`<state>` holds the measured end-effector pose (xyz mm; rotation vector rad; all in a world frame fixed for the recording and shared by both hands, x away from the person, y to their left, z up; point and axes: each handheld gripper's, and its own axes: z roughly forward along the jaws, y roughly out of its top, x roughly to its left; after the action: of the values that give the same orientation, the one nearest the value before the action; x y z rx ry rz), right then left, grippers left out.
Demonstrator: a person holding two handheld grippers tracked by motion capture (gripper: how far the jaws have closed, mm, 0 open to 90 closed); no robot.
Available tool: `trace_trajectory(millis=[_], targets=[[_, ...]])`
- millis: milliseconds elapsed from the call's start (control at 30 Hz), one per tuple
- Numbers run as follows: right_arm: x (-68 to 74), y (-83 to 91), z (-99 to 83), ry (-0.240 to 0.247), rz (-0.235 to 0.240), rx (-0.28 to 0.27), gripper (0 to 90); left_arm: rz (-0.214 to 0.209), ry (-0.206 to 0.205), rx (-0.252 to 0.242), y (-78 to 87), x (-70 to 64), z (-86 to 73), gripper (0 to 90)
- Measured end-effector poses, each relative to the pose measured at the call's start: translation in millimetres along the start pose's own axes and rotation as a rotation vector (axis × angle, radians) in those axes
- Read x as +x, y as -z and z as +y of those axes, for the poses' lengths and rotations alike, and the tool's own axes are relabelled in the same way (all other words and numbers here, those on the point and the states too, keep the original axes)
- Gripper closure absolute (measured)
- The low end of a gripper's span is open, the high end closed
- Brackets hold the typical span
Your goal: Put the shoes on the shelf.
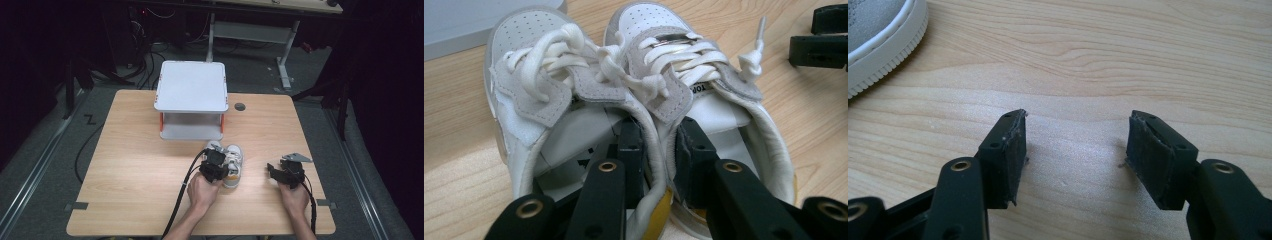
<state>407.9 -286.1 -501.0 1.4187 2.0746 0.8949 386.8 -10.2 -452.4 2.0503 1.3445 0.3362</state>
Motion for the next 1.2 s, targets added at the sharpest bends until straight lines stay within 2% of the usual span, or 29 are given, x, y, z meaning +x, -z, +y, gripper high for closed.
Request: trace_trajectory(millis=[400, 500, 733, 900, 1200], targets=[[0.0, 0.0, 0.0, 0.000, 0.000, 0.000, 41.1, -0.050, 0.000, -0.030, 10.4, 18.3, -5.4, 78.8], [0.0, 0.0, 0.0, 0.000, 0.000, 0.000, 41.1, -0.061, -0.010, -0.033, 15.1, 24.5, -7.9, 79.0], [0.1, 0.0, 0.1, 0.000, -0.001, 0.000, 41.1, -0.064, -0.006, -0.056, 27.8, 35.7, -12.0, 79.1], [0.1, 0.0, 0.1, 0.000, -0.001, 0.000, 41.1, -0.062, 0.002, -0.077, 39.1, 48.7, -13.9, 79.1], [0.2, -0.1, 0.1, 0.002, 0.001, 0.000, 41.1, -0.046, 0.018, -0.089, 45.3, 66.0, -13.9, 79.0]])
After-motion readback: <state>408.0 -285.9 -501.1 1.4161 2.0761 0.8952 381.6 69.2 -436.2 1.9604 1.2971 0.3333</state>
